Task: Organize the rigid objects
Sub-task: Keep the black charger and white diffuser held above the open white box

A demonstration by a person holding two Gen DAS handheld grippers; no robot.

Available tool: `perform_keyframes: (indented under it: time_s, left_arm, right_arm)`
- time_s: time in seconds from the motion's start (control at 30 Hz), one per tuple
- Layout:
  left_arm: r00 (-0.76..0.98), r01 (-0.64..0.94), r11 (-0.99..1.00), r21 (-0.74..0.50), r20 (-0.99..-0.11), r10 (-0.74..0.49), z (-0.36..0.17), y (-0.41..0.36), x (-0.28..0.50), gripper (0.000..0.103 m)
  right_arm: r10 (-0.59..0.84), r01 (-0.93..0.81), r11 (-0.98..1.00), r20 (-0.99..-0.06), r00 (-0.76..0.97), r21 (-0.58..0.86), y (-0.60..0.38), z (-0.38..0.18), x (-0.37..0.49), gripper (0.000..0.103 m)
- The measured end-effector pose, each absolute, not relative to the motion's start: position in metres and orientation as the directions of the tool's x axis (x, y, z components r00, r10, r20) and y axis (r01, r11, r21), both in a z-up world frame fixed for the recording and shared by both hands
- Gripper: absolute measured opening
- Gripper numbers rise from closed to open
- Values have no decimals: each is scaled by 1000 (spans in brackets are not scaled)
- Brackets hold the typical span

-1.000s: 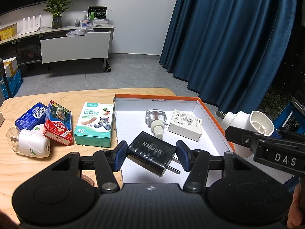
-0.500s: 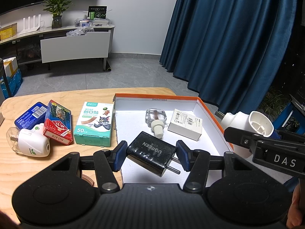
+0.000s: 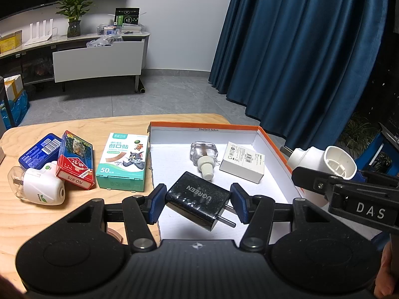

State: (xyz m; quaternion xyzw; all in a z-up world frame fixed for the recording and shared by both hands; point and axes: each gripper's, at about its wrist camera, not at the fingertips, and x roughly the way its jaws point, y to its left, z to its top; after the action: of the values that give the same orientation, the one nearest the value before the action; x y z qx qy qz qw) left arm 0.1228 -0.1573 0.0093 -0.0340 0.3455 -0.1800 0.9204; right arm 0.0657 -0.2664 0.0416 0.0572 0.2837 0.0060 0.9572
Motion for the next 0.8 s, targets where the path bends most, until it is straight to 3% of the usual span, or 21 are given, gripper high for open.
perform_keyframes:
  time_s: [0.8]
  left_arm:
    - [694,309,933,-186,-627,-354,8,-157,123,57]
  right_arm:
    - [48,19,993,-547,836,116,-265,38,68,67]
